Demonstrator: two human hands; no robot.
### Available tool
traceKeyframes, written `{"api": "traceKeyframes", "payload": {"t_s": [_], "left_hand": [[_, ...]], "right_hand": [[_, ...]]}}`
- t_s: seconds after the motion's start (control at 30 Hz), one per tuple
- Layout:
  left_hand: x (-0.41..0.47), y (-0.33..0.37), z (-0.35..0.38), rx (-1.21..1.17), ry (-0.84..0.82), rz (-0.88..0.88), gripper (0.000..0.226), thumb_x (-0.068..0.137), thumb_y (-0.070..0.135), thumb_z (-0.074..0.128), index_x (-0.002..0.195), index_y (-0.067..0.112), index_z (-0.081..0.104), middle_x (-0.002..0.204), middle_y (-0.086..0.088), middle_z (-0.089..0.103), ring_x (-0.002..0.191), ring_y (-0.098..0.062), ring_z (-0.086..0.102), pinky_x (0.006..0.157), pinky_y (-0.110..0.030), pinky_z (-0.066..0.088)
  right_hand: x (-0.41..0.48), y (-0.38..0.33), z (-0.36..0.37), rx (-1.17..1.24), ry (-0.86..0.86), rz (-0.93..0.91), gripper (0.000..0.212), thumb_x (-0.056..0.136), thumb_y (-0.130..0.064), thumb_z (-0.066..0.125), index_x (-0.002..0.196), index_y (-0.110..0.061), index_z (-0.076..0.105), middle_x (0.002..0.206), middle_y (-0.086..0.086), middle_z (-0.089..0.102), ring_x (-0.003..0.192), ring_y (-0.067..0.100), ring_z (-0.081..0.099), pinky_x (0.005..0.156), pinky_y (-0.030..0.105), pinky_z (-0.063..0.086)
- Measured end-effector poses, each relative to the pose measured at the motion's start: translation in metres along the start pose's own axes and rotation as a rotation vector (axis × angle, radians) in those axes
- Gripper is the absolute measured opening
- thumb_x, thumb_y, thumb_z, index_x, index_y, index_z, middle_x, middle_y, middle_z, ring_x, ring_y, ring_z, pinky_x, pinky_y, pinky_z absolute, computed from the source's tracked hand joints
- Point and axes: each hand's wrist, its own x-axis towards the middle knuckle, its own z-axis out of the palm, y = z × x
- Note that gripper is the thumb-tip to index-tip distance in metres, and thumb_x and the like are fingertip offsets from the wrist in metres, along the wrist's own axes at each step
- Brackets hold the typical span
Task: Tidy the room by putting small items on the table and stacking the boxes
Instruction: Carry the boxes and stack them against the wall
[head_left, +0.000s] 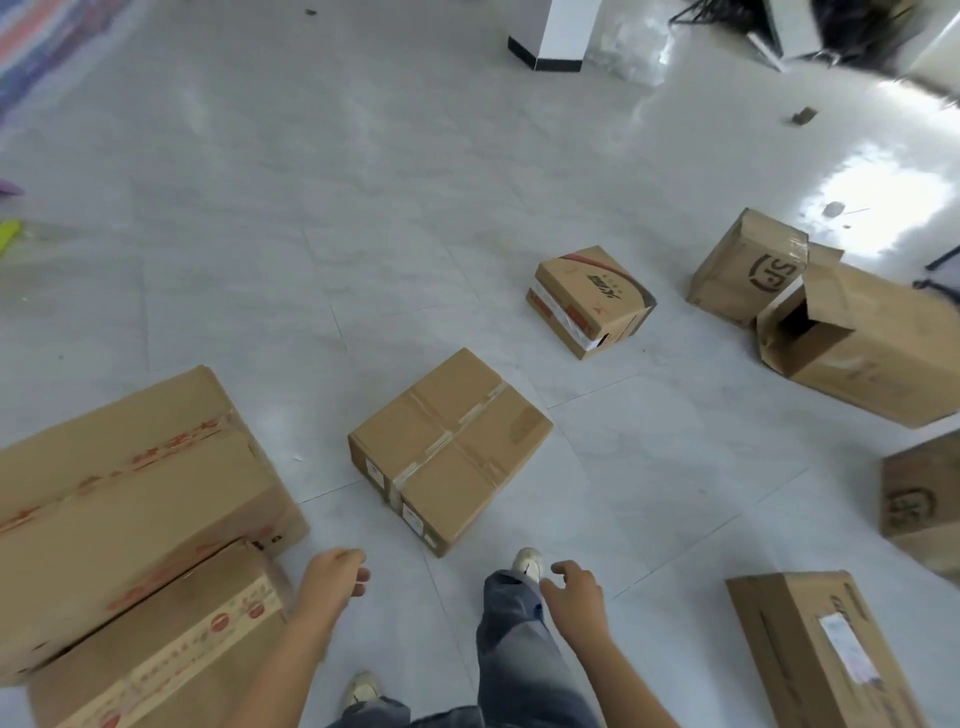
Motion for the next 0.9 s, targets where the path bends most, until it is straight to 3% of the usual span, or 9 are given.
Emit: {"api": "traceKeyframes", "payload": {"t_s": [0.07, 0.17, 0.23, 0.37, 0.57, 0.9], "left_hand": [[0.013, 0.027, 0.002, -0.002, 0.059, 0.051, 0.012, 0.093, 0.012, 0.05, 0.093, 0.003, 0.057, 0.077, -0.011, 0.061, 0.066, -0.021, 0.054, 0.062, -0.03, 0.037], [0.031, 0.062, 0.014, -0.031, 0.125, 0.084, 0.014, 0.094, 0.013, 0.049, 0.095, 0.002, 0.058, 0.08, -0.011, 0.062, 0.071, -0.023, 0.056, 0.07, -0.032, 0.039], [0.041, 0.079, 0.034, -0.057, 0.169, 0.081, 0.016, 0.094, 0.013, 0.049, 0.097, 0.001, 0.059, 0.08, -0.011, 0.062, 0.073, -0.025, 0.057, 0.068, -0.031, 0.04], [0.058, 0.11, 0.107, -0.054, 0.191, 0.009, 0.015, 0.094, 0.012, 0.048, 0.098, 0.0, 0.057, 0.08, -0.012, 0.06, 0.07, -0.023, 0.054, 0.061, -0.028, 0.037], [0.071, 0.141, 0.212, -0.074, 0.142, -0.016, 0.021, 0.097, 0.017, 0.048, 0.105, 0.0, 0.057, 0.091, -0.018, 0.063, 0.076, -0.025, 0.056, 0.072, -0.033, 0.041], [0.077, 0.136, 0.203, -0.266, 0.405, -0.302, 0.018, 0.097, 0.012, 0.045, 0.103, -0.001, 0.056, 0.097, -0.018, 0.061, 0.088, -0.031, 0.054, 0.087, -0.041, 0.04]], "right_hand": [[0.026, -0.012, -0.009, 0.055, -0.015, -0.032, 0.036, 0.091, -0.02, 0.048, 0.125, -0.01, 0.052, 0.127, 0.012, 0.052, 0.112, 0.025, 0.051, 0.085, 0.028, 0.043], [0.075, -0.035, -0.031, 0.074, -0.057, -0.092, 0.04, 0.091, -0.023, 0.048, 0.129, -0.011, 0.049, 0.131, 0.012, 0.049, 0.118, 0.026, 0.048, 0.094, 0.032, 0.042], [0.113, -0.05, -0.053, 0.084, -0.056, -0.139, 0.04, 0.092, -0.024, 0.048, 0.13, -0.011, 0.047, 0.133, 0.011, 0.047, 0.122, 0.026, 0.044, 0.098, 0.035, 0.041], [0.194, -0.063, -0.11, 0.08, -0.049, -0.211, 0.04, 0.092, -0.023, 0.049, 0.131, -0.012, 0.047, 0.133, 0.01, 0.046, 0.123, 0.025, 0.043, 0.098, 0.034, 0.042], [0.3, -0.056, -0.203, 0.128, -0.021, -0.127, 0.039, 0.092, -0.021, 0.049, 0.128, -0.006, 0.049, 0.127, 0.013, 0.054, 0.117, 0.028, 0.05, 0.086, 0.029, 0.04], [0.355, -0.041, -0.192, -0.157, -0.319, -0.065, 0.039, 0.092, -0.02, 0.047, 0.129, -0.006, 0.047, 0.13, 0.012, 0.051, 0.117, 0.027, 0.049, 0.091, 0.029, 0.04]]}}
